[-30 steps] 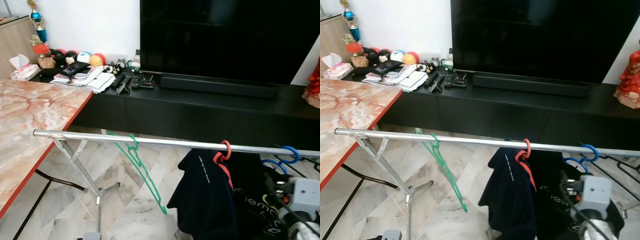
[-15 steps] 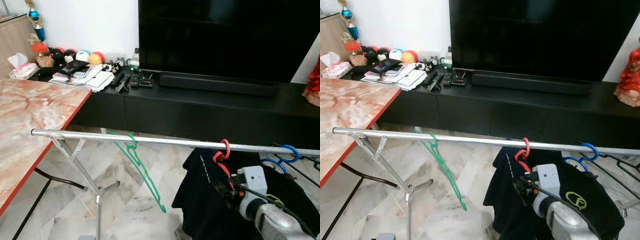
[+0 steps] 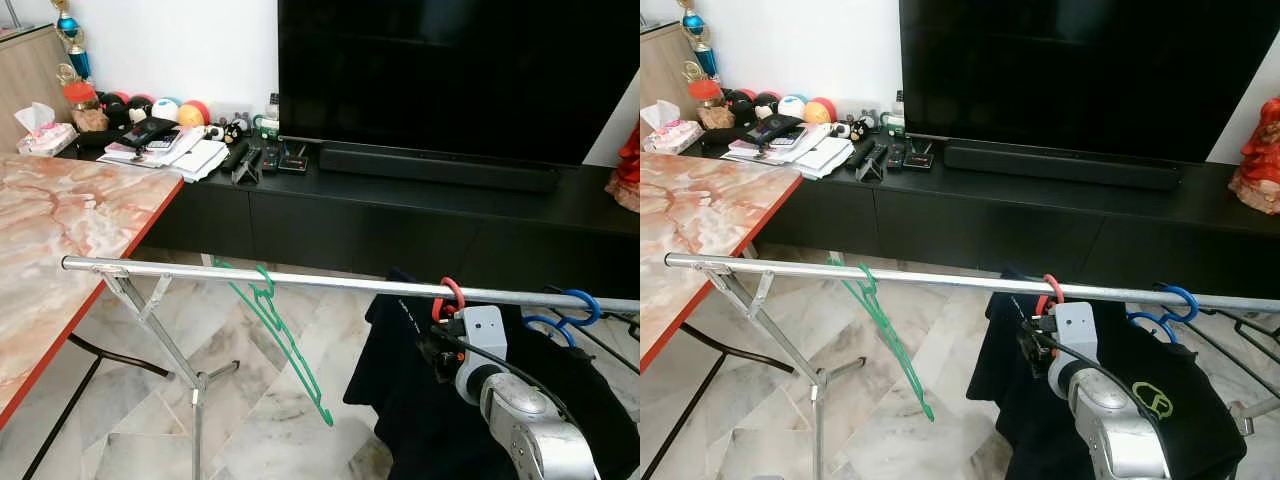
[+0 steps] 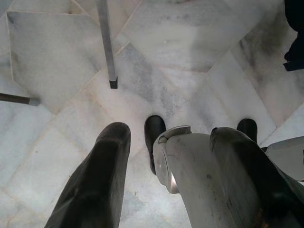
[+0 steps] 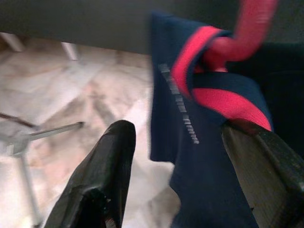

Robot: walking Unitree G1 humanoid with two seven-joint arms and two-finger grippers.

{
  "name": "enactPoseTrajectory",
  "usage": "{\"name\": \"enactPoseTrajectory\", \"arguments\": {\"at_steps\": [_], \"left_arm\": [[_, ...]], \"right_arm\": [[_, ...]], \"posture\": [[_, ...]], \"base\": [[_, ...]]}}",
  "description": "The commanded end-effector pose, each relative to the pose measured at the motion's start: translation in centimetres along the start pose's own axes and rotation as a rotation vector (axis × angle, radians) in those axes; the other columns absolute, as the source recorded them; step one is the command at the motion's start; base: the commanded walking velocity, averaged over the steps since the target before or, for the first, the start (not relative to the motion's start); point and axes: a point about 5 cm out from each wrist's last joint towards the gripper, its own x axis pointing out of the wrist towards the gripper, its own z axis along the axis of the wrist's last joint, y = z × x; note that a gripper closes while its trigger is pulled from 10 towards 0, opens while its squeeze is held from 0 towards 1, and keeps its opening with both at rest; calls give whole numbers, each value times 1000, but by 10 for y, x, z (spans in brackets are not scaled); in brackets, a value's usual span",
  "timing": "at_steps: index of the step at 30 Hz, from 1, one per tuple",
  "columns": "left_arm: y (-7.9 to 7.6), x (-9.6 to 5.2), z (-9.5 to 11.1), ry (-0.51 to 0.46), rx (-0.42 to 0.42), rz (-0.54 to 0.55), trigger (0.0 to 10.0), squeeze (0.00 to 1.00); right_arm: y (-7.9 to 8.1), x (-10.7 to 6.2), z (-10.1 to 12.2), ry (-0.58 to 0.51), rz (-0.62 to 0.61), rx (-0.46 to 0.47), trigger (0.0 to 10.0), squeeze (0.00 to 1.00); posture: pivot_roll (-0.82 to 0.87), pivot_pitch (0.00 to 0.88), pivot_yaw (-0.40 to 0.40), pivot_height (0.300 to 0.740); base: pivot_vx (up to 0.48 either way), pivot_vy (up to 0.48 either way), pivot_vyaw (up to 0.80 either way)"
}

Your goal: Hang hanger

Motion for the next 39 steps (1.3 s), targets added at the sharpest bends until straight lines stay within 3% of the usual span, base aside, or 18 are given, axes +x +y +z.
{"name": "enactPoseTrajectory", "arguments": {"at_steps": [1,11,14,17,21,28,33,35,39], "left_arm": [[5,-2,-6,24,7,2,10000,0],[5,-4,-12,45,30,-7,10000,0],[3,-4,-14,53,36,-10,10000,0],[1,-3,-14,55,34,-12,10000,0],[-1,-3,-14,58,35,-19,10000,0],[-10,-2,-18,65,39,-29,10000,0],[-11,-2,-18,64,38,-31,10000,0],[-10,-1,-14,55,37,-32,10000,0],[-9,0,-10,50,43,-38,10000,0]], "right_arm": [[-10,-6,-3,-12,-76,22,10000,0],[-12,-26,-8,-23,-71,35,10000,0],[-12,-20,-11,7,-30,30,10000,0],[1,-5,-14,47,89,-14,10000,0],[5,6,-8,47,93,-49,10000,0],[-6,23,9,3,55,-64,10000,0],[-12,25,13,-30,17,-93,10000,0],[-22,26,24,-108,-29,-65,10000,0],[-26,25,20,-81,-27,-79,10000,0]], "posture": [[7,15,-39,740],[-8,12,-30,740],[-11,16,-27,740],[-19,25,-21,740],[-15,30,-20,740],[-5,38,-12,740],[-6,40,-11,740],[-6,50,-9,740],[-13,54,-7,740]], "base": [[0,0,0],[0,0,0],[0,0,0],[0,0,0],[0,0,0],[0,0,0],[0,0,0],[0,0,0],[0,0,0]]}}
